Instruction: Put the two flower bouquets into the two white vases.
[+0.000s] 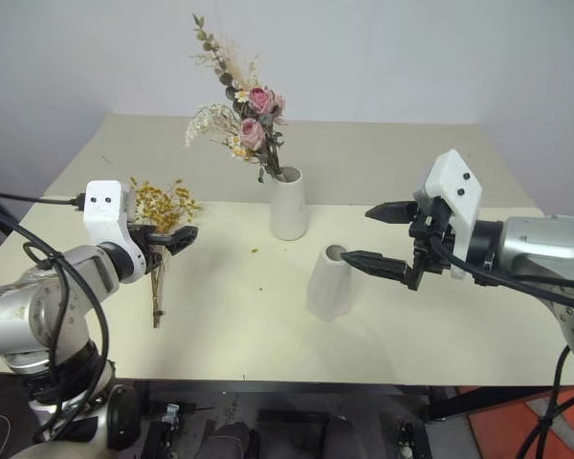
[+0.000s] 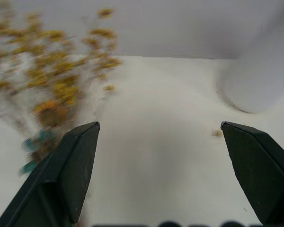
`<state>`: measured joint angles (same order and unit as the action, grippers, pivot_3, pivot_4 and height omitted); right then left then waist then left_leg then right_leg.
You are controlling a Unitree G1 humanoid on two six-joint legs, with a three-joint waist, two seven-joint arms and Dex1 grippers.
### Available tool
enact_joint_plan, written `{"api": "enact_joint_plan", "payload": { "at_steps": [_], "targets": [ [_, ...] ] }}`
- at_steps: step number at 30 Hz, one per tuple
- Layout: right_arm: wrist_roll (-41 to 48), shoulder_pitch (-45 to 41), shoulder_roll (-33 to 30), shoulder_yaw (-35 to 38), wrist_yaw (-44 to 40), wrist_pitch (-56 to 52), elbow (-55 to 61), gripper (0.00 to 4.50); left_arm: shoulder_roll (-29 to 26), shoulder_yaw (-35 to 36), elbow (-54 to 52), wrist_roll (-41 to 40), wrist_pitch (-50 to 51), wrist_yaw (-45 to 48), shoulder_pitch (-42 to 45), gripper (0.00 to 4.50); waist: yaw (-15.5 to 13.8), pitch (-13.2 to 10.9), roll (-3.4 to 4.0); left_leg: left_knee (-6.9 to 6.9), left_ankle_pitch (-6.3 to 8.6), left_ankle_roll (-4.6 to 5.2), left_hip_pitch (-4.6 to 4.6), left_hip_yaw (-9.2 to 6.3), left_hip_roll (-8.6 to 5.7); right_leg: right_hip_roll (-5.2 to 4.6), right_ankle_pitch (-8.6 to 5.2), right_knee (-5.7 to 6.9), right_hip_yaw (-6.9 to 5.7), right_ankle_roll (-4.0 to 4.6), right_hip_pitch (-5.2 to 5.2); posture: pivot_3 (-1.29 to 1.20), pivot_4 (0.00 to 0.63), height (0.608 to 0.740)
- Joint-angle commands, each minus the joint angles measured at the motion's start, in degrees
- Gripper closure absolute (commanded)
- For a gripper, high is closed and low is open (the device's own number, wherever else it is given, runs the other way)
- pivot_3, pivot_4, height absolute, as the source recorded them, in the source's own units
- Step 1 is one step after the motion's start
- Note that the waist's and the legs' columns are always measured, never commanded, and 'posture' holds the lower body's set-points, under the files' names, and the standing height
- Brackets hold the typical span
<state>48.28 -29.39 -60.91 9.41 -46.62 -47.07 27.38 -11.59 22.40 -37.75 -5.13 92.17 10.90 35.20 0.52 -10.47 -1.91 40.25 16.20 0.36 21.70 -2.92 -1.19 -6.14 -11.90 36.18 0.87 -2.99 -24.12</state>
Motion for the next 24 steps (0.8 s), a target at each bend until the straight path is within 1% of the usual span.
{"api": "enact_joint_plan", "payload": {
  "at_steps": [1, 3, 5, 9, 13, 18, 20, 22, 24],
  "targets": [
    [-3.83, -4.34, 1.78, -3.66, -3.61, 4.02, -2.67, 0.00, 0.86, -1.10, -4.26, 3.95, 0.33, -7.71, -3.70, 0.02, 0.53, 0.02, -0.01, -0.06, -0.01, -0.02, -0.04, 0.00, 0.03, 0.02, 0.02, -0.03, 0.04, 0.02, -0.01, 0.00, 0.150, 0.740],
    [-5.19, -7.22, 3.11, -5.96, -5.62, 4.81, -4.28, 0.00, 2.49, -0.37, -4.59, 4.52, 0.33, -9.52, -3.45, 0.02, 0.43, 0.00, -0.02, -0.19, -0.04, -0.07, -0.11, -0.01, 0.04, 0.04, 0.02, -0.01, 0.17, 0.03, -0.07, 0.00, 0.150, 0.740],
    [-5.92, -9.39, 3.87, -7.16, -7.13, 4.83, -5.28, 0.00, 5.53, 2.05, -3.40, 6.18, 0.33, -11.91, -2.08, 0.02, 0.12, 0.01, -0.01, -0.17, -0.10, -0.17, -0.03, 0.03, 0.02, 0.04, 0.07, -0.05, 0.06, 0.11, -0.09, 0.00, 0.150, 0.740],
    [-6.22, -14.03, 4.96, -8.72, -9.76, 4.21, -5.83, 0.00, 2.15, 2.38, -0.45, 5.15, 0.33, -11.26, -3.84, 0.02, -0.01, 0.01, -0.02, -0.18, -0.10, -0.17, 0.01, 0.01, 0.00, 0.03, 0.08, -0.09, 0.03, 0.12, -0.09, 0.00, 0.150, 0.740],
    [-6.31, -16.24, 5.61, -9.13, -10.45, 3.04, -4.47, 0.00, 0.79, 4.14, 5.03, 4.47, 0.33, -11.61, -1.05, 0.02, -0.09, 0.01, -0.02, -0.18, -0.10, -0.17, 0.06, -0.02, 0.00, 0.02, 0.08, -0.11, 0.01, 0.12, -0.12, 0.00, 0.150, 0.740],
    [-4.87, -17.20, 6.05, -7.94, -9.56, 1.07, -2.01, 0.00, -2.46, 4.33, 11.71, -0.81, 0.33, -9.91, 2.84, 0.02, -0.13, 0.01, -0.02, -0.18, -0.10, -0.18, 0.06, -0.04, -0.01, 0.02, 0.08, -0.10, -0.02, 0.12, -0.12, 0.00, 0.150, 0.740],
    [-4.78, -17.25, 5.76, -7.43, -9.21, 0.53, -1.54, 0.00, -4.57, 3.04, 13.32, -4.28, 0.33, -8.98, 3.81, 0.02, -0.07, 0.01, -0.02, -0.18, -0.10, -0.17, 0.08, -0.06, -0.01, 0.00, 0.08, -0.10, -0.01, 0.12, -0.14, 0.00, 0.150, 0.740],
    [-4.99, -17.13, 5.13, -7.07, -8.92, 0.19, -1.15, 0.00, -5.61, 2.38, 16.31, -6.40, 0.33, -10.74, 4.49, 0.02, 0.00, 0.01, -0.02, -0.20, -0.09, -0.17, 0.10, -0.11, -0.01, 0.00, 0.08, -0.11, 0.00, 0.12, -0.18, 0.00, 0.150, 0.740],
    [-5.02, -16.88, 4.57, -6.54, -8.86, -0.06, -0.87, 0.00, -7.28, 2.51, 19.88, -11.01, 0.33, -12.34, 4.71, 0.02, 0.01, 0.01, -0.02, -0.21, -0.10, -0.17, 0.09, -0.15, -0.01, -0.01, 0.08, -0.10, 0.01, 0.12, -0.19, 0.00, 0.150, 0.740]
  ]
}}
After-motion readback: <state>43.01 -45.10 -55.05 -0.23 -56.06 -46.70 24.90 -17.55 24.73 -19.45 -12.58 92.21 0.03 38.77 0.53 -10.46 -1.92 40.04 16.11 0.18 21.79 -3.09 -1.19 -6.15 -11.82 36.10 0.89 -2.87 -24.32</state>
